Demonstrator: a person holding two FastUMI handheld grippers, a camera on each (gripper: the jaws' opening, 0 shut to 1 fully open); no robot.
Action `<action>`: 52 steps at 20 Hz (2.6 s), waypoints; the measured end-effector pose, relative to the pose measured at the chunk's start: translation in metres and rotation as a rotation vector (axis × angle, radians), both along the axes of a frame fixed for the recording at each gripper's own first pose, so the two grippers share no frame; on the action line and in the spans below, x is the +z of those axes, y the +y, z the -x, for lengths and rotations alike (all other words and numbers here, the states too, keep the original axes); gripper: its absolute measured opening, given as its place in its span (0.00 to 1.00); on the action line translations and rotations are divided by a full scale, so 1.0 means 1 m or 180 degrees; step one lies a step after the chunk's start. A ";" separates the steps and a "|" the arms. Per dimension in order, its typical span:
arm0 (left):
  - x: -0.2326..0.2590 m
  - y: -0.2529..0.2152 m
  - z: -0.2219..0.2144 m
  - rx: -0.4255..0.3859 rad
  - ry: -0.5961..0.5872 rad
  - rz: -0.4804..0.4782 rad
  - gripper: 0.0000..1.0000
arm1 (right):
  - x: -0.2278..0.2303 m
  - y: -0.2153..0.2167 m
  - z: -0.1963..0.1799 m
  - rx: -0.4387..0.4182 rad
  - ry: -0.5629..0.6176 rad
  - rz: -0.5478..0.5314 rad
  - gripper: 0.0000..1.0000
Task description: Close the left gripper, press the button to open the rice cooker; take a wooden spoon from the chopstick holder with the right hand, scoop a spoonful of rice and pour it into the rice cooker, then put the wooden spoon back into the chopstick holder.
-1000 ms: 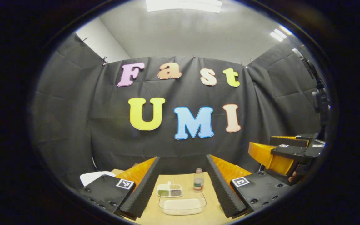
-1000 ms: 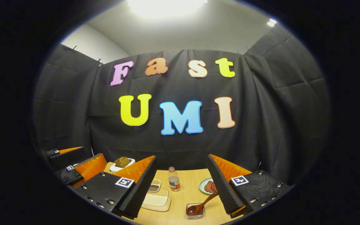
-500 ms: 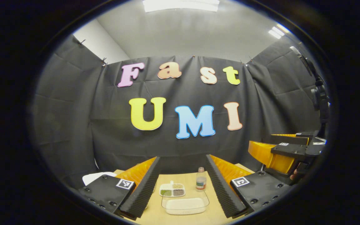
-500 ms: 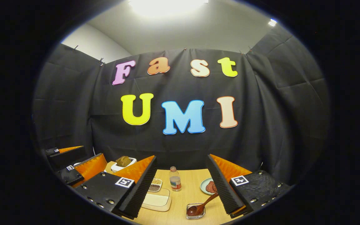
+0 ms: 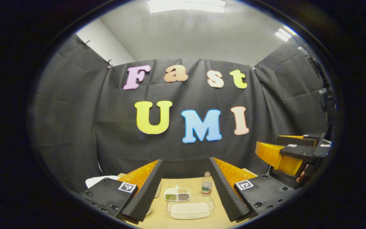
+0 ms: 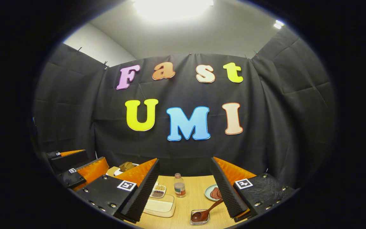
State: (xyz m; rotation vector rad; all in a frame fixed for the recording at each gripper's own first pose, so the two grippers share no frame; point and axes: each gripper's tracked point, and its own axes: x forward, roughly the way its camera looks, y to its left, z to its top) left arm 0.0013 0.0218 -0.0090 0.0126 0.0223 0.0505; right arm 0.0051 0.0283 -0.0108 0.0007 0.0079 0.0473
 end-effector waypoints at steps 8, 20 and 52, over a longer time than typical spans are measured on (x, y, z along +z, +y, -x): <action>-0.001 0.007 -0.003 0.0029 0.0028 0.0019 0.92 | -0.004 -0.004 -0.002 -0.0038 0.0036 -0.0012 0.97; -0.005 0.007 -0.010 0.0072 0.0092 -0.0027 0.97 | -0.011 -0.014 -0.009 0.0011 0.0075 -0.0067 0.96; -0.174 0.205 -0.005 0.0731 0.1343 0.0657 0.08 | -0.041 0.017 0.001 0.0206 0.0360 0.0174 0.97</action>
